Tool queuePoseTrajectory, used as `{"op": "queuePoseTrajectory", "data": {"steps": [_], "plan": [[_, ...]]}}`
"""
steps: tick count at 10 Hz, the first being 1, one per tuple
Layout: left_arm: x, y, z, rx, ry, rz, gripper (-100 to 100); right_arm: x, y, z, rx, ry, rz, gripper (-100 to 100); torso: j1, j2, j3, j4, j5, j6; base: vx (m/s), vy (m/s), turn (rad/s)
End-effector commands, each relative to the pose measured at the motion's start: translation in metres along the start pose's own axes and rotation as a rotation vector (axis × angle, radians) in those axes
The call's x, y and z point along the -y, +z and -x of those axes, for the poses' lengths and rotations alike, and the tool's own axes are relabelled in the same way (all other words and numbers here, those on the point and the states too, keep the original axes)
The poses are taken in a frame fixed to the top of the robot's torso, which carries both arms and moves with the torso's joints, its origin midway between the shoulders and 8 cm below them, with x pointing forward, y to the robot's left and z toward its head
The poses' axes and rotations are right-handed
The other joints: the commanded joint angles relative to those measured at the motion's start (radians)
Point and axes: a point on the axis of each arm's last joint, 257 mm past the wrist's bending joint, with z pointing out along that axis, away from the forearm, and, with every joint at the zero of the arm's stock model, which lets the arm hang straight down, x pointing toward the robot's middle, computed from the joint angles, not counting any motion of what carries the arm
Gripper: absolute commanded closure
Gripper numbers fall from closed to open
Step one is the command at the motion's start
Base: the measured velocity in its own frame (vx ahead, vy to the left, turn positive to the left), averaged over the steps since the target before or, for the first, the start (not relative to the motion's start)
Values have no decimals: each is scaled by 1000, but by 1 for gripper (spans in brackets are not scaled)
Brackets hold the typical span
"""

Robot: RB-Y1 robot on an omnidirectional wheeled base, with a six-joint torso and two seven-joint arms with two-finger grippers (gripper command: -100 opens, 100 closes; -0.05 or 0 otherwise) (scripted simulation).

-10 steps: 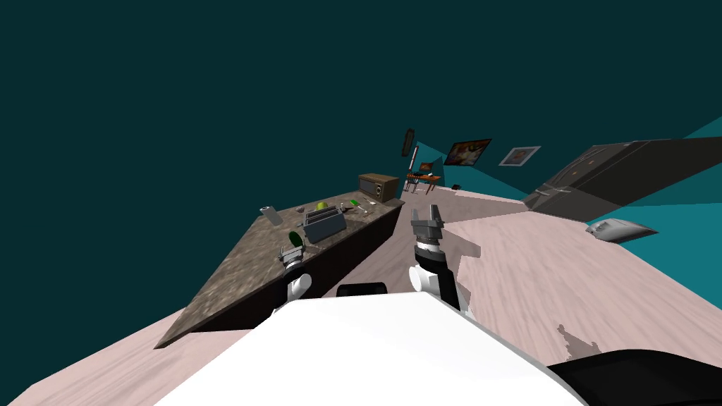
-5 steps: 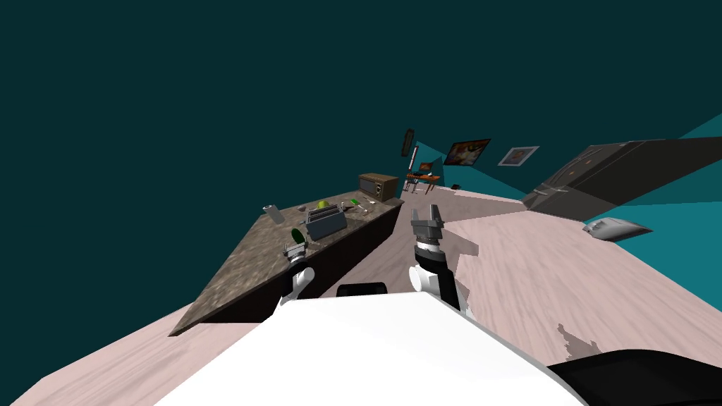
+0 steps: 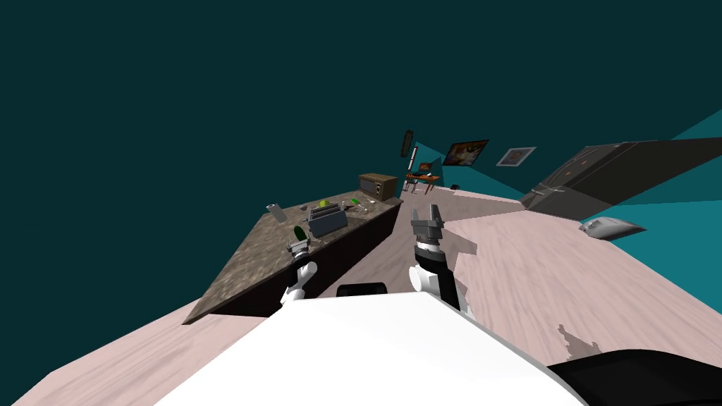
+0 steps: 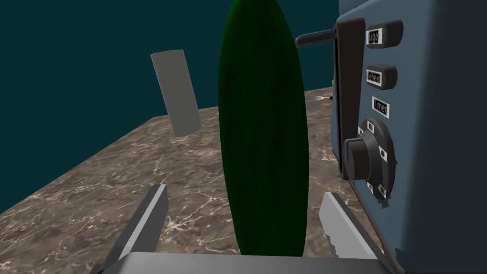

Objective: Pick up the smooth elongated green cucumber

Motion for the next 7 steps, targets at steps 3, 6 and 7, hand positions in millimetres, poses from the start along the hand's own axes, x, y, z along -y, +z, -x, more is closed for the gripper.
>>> {"op": "queuePoseTrajectory", "data": {"steps": [3,6,7], "plan": [[-18,20,0,4,1,-1,-100,0,0,0,0,0,0,0,1,4,2,1,0,0,-71,13,-2],[-31,41,-10,-8,-3,-7,-100,0,0,0,0,0,0,0,1,4,3,1,0,0,-79,9,-1],[-34,39,-2,8,1,-1,-100,0,0,0,0,0,0,0,0,2,1,1,0,0,-7,2,-5]]}}
